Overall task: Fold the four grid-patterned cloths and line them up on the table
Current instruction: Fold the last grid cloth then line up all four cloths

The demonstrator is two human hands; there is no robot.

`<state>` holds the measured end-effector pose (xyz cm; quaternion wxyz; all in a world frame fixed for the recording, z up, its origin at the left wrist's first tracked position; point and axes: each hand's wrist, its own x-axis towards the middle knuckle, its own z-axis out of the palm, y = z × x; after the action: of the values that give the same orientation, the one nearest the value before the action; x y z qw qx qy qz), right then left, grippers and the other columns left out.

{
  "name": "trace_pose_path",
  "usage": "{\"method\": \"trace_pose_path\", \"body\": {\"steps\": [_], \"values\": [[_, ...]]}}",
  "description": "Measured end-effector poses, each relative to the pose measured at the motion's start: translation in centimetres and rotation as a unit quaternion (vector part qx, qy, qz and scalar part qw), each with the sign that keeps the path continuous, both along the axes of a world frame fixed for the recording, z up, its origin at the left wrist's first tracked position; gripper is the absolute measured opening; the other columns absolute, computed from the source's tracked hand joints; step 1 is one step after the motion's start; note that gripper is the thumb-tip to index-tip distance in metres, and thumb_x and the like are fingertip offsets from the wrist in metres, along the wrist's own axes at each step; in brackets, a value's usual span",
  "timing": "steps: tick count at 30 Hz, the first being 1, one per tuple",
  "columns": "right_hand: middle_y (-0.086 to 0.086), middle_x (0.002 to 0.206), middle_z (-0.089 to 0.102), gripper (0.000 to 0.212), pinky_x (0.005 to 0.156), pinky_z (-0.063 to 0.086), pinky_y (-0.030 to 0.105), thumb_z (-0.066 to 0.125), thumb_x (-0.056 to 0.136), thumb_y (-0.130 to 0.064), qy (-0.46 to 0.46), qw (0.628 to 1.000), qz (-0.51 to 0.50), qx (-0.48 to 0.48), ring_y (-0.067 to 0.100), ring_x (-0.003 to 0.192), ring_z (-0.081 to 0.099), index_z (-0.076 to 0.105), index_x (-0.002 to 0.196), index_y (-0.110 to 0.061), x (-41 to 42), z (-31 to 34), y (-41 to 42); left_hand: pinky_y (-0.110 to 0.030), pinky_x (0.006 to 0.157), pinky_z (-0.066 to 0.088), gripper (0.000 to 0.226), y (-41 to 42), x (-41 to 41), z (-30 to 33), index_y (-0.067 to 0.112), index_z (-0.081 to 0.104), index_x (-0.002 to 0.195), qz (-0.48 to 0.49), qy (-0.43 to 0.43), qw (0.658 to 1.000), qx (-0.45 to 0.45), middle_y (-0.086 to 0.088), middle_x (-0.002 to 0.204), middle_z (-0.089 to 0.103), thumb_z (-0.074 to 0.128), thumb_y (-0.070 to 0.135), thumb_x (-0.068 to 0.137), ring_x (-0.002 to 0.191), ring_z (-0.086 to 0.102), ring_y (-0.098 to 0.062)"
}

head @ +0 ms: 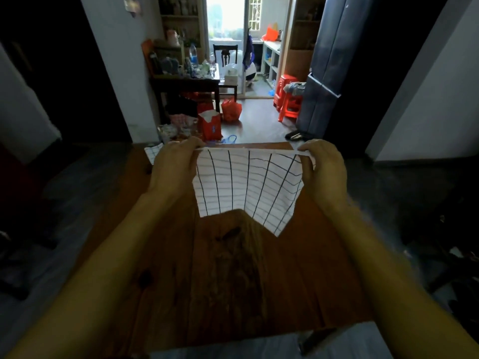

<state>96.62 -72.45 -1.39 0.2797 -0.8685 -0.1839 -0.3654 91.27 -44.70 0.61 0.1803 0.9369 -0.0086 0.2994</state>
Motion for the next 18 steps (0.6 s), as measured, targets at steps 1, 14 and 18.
{"method": "trace_pose_path", "body": {"steps": [1,14,18], "values": [[0.01,0.107,0.067,0.017,0.096,0.041,0.033,0.061,0.088,-0.007,-0.004,1.0,0.018,0.004,0.025,0.105,0.059,0.067,0.104,-0.009,-0.2,-0.7,0.3,-0.04,0.086,0.047,0.026,0.5,-0.7,-0.5,0.014,0.058,0.117,0.004,0.012,1.0,0.006,-0.012,0.11,0.064,0.049,0.007,0.094,0.1,0.058,-0.029],[-0.01,0.091,0.065,0.006,0.075,0.042,0.023,0.069,0.084,-0.018,0.246,0.956,0.144,-0.06,0.009,0.089,0.057,0.069,0.09,-0.019,-5.1,-12.1,1.6,-0.027,0.083,0.045,0.04,3.7,-8.9,-10.4,0.025,0.052,0.122,0.013,0.342,0.939,0.039,0.0,0.11,0.059,0.055,0.006,0.088,0.099,0.055,-0.013],[-0.012,0.095,0.067,0.007,0.077,0.046,0.027,0.064,0.089,-0.026,0.338,0.922,0.154,-0.106,0.007,0.092,0.054,0.069,0.094,-0.025,-6.0,-15.5,1.4,-0.036,0.092,0.049,0.04,3.7,-10.2,-13.6,0.023,0.051,0.127,0.037,0.427,0.903,0.032,-0.004,0.119,0.059,0.053,0.008,0.09,0.104,0.056,-0.018]]}}
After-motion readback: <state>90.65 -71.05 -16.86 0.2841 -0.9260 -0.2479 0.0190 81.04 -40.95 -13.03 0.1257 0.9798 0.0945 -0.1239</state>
